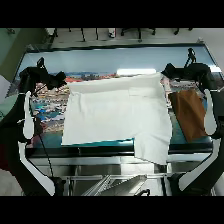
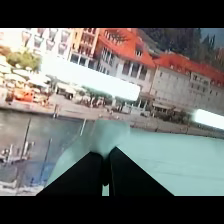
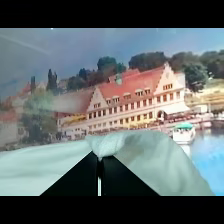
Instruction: Fold the shirts.
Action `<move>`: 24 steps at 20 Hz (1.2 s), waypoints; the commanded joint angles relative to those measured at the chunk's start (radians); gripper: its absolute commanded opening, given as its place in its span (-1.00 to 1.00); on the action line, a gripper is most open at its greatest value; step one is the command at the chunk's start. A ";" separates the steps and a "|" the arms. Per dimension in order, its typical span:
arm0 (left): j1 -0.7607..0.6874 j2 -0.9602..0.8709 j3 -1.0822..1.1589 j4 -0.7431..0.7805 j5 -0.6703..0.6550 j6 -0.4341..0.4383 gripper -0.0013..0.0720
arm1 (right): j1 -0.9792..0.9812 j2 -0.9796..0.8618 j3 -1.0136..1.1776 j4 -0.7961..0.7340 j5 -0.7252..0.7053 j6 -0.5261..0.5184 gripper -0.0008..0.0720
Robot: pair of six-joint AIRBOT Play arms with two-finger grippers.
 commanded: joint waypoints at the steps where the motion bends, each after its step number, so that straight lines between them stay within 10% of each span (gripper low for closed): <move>1: 0.000 0.049 -0.071 -0.018 0.084 0.000 -0.93 | -0.023 0.012 0.009 -0.141 -0.203 0.014 -0.94; 8: -0.036 0.053 -0.172 0.111 0.088 -0.046 -0.93 | 0.085 0.071 -0.096 -0.576 -0.272 0.190 -0.94; 20: -0.042 0.053 -0.227 0.069 0.068 -0.042 -0.92 | 0.117 0.058 -0.134 -0.527 -0.236 0.249 -0.84; 21: -0.042 0.053 -0.226 0.033 0.070 -0.036 -0.60 | 0.117 0.060 -0.130 -0.491 -0.237 0.249 -0.32; 22: -0.042 0.053 -0.216 -0.010 0.090 -0.029 0.26 | 0.116 0.066 -0.117 -0.459 -0.243 0.249 0.14; 23: -0.039 0.053 -0.193 -0.031 0.127 -0.029 0.91 | 0.113 0.078 -0.100 -0.437 -0.260 0.249 0.14; 24: -0.032 0.053 -0.154 -0.028 0.191 -0.028 0.95 | 0.105 0.102 -0.074 -0.431 -0.291 0.249 0.14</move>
